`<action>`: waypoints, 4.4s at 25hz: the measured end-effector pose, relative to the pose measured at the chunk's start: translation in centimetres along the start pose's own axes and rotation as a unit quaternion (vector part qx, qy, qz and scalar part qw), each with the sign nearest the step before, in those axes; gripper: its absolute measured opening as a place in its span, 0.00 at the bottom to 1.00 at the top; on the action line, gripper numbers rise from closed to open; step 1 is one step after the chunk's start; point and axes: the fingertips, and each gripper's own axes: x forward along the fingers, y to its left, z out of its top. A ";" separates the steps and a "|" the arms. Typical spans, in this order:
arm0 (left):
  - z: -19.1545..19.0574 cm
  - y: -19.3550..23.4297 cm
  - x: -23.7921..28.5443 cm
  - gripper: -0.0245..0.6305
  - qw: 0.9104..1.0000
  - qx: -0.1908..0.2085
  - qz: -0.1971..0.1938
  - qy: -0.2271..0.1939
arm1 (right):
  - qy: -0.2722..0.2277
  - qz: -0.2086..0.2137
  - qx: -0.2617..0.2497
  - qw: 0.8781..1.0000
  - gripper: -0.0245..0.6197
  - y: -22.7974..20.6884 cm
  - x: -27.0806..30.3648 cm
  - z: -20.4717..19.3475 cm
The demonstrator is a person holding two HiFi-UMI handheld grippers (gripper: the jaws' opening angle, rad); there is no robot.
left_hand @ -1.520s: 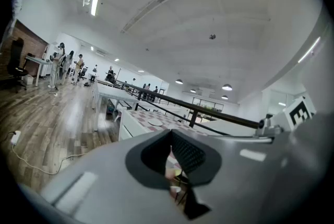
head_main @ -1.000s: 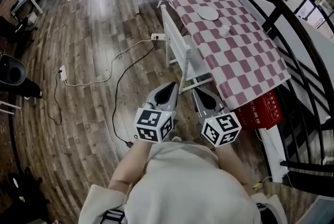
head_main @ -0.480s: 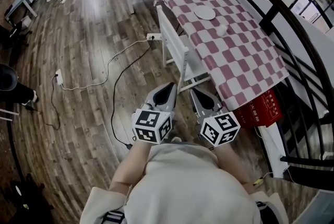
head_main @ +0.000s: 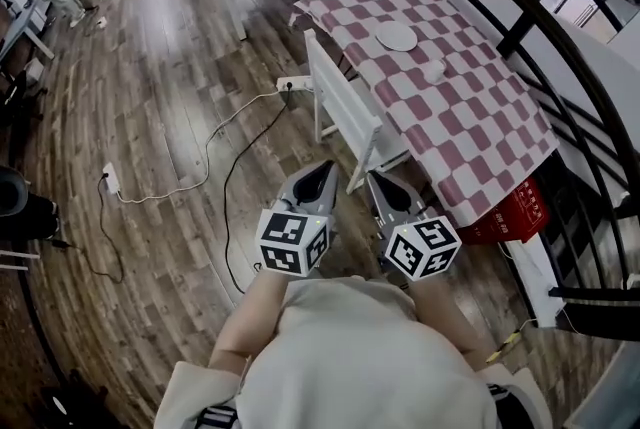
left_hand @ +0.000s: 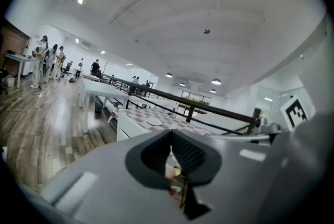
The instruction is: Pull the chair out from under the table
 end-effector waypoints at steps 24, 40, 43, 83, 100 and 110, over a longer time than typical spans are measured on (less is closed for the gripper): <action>4.9 15.1 1.2 0.05 0.997 0.037 -0.064 0.022 | -0.024 -0.050 -0.004 0.998 0.03 6.6 15.6 2.4; 6.2 22.7 0.5 0.05 0.996 0.041 -0.074 0.029 | -0.028 -0.060 0.028 0.997 0.03 10.1 21.3 1.7; 6.4 23.3 0.6 0.05 0.996 0.041 -0.076 0.030 | -0.022 -0.061 0.026 0.998 0.03 10.3 21.8 1.6; 12.1 30.4 23.1 0.05 0.981 0.074 -0.159 0.088 | -0.031 -0.158 0.037 0.986 0.03 -7.0 36.2 9.6; 10.5 24.0 29.2 0.05 0.945 0.118 -0.275 0.132 | -0.053 -0.285 0.076 0.954 0.03 -13.7 30.4 9.4; 8.5 20.9 29.5 0.05 0.928 0.131 -0.313 0.157 | -0.046 -0.337 0.085 0.937 0.03 -14.4 25.5 7.9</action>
